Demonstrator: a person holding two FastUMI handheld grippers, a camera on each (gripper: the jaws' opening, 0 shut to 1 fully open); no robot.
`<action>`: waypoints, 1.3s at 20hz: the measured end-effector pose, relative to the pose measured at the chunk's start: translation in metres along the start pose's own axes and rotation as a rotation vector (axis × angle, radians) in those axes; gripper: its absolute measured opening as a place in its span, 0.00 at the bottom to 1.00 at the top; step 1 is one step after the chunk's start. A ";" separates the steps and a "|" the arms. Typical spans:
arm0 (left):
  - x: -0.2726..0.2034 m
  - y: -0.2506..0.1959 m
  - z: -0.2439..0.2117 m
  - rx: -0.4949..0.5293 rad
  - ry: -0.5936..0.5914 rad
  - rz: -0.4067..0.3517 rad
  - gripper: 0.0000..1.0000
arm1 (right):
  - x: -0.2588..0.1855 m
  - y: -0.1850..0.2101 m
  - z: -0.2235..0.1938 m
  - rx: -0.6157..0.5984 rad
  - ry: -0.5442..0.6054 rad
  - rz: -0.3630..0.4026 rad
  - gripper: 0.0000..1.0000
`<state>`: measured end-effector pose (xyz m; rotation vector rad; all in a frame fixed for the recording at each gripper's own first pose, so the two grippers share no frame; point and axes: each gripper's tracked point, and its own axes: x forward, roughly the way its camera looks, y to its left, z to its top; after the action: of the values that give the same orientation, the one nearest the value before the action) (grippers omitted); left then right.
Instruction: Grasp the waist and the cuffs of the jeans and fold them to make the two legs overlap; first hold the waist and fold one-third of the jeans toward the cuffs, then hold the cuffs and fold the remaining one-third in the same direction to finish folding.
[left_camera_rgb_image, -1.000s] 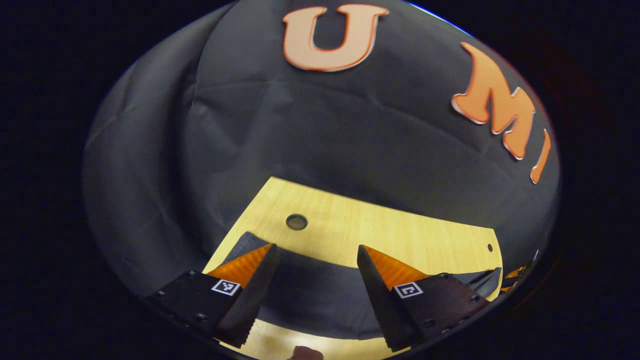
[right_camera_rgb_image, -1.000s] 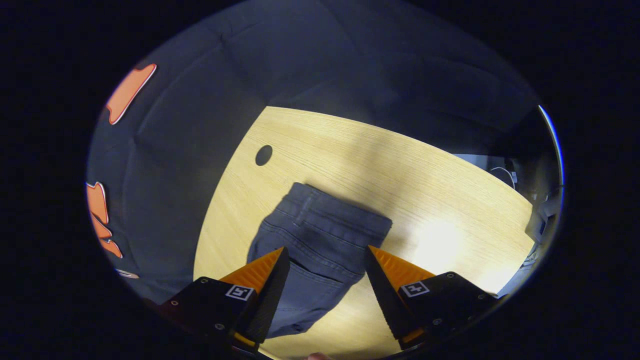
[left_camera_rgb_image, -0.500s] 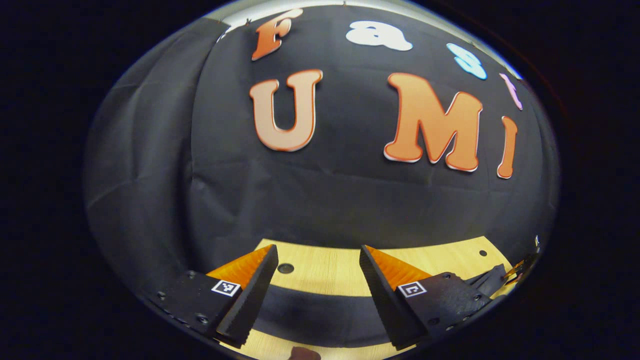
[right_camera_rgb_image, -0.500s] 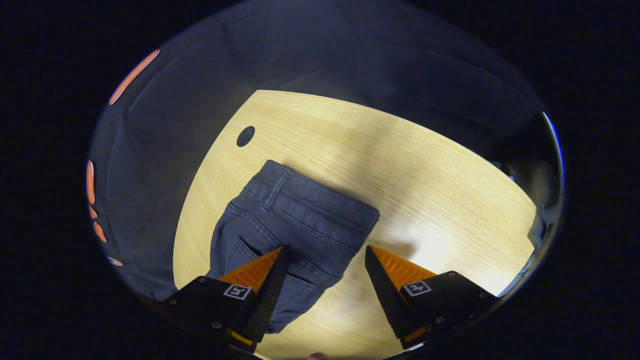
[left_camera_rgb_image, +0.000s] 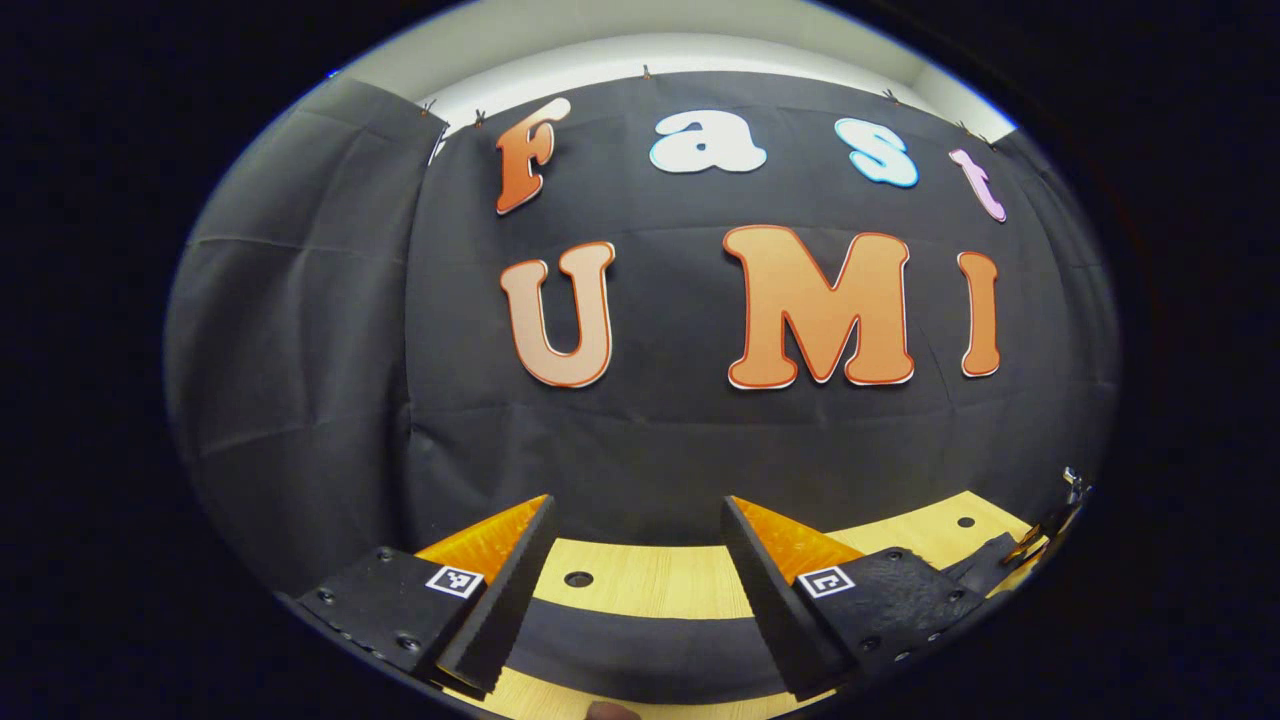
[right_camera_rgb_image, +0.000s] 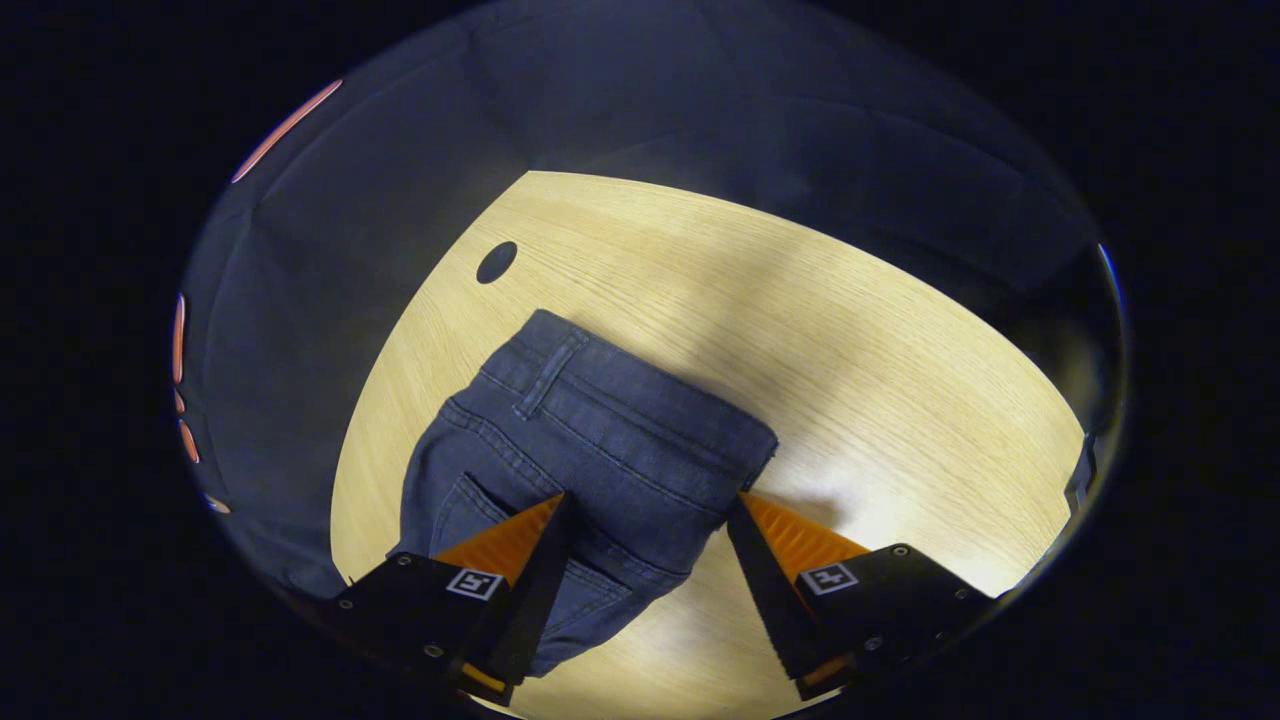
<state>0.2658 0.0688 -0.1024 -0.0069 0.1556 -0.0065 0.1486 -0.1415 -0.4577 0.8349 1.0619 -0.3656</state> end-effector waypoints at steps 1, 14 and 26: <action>-0.004 -0.007 0.000 0.002 0.001 -0.004 0.98 | 0.005 0.003 -0.004 0.012 0.014 0.039 0.86; -0.008 -0.027 -0.018 0.008 0.039 -0.089 0.99 | -0.045 0.053 -0.002 0.078 -0.195 0.214 0.16; -0.002 0.040 -0.042 -0.040 0.067 -0.109 0.99 | -0.142 0.172 -0.053 -0.190 -0.341 0.338 0.16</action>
<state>0.2580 0.1082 -0.1441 -0.0555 0.2226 -0.1126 0.1587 -0.0070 -0.2727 0.7337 0.6131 -0.1111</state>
